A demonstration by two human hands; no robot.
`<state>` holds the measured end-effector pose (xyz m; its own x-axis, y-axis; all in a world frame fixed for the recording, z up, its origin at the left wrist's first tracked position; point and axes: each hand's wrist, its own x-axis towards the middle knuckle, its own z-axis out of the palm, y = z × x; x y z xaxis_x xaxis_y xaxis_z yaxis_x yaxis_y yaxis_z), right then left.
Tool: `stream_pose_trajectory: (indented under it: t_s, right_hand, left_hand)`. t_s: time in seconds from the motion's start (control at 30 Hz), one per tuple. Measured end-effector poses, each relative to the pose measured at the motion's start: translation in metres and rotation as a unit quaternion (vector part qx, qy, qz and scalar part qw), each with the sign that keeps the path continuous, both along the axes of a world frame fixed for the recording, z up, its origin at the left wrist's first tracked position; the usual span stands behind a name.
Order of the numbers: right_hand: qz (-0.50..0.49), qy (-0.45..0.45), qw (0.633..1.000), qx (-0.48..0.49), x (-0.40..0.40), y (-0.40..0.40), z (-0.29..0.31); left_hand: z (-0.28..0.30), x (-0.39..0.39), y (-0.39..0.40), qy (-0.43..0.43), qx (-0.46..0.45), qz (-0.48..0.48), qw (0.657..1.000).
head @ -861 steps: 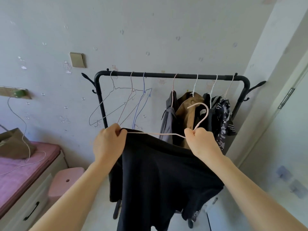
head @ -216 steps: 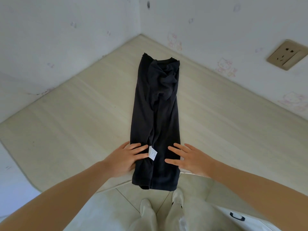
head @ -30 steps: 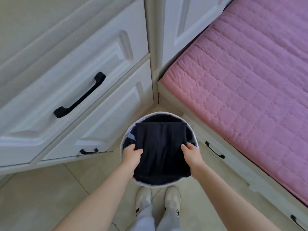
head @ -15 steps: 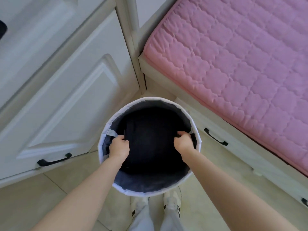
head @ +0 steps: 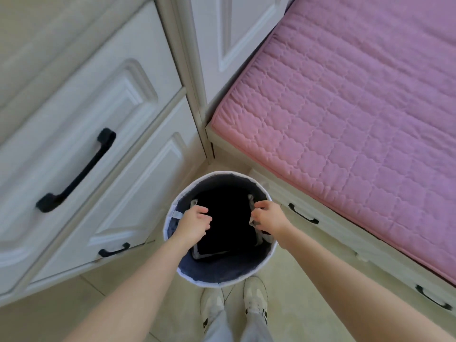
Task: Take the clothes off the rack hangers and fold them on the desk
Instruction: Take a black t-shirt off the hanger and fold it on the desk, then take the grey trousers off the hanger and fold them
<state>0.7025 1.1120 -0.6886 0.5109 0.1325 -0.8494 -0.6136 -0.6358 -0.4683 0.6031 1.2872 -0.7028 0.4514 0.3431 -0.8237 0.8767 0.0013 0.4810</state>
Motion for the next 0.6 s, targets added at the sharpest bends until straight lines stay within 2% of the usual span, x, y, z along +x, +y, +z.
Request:
stream_pose_trajectory:
  t_s: [0.07, 0.17, 0.43, 0.6]
  right_hand:
    - [-0.042, 0.012, 0.998, 0.039, -0.001, -0.003, 0.045]
    - [-0.048, 0.007, 0.996, 0.071, -0.007, -0.006, 0.097]
    - [-0.048, -0.122, 0.987, 0.098, -0.051, -0.044, 0.253]
    - [-0.064, -0.225, 0.970, 0.073, -0.101, -0.090, 0.319]
  left_hand:
    - [0.039, 0.006, -0.002, -0.028, 0.006, -0.012, 1.000]
    - [0.084, 0.009, -0.008, -0.066, 0.018, -0.034, 0.997]
    - [0.254, -0.012, -0.048, -0.181, 0.054, -0.118, 0.975]
    - [0.342, -0.041, -0.092, -0.221, 0.068, -0.178, 0.956]
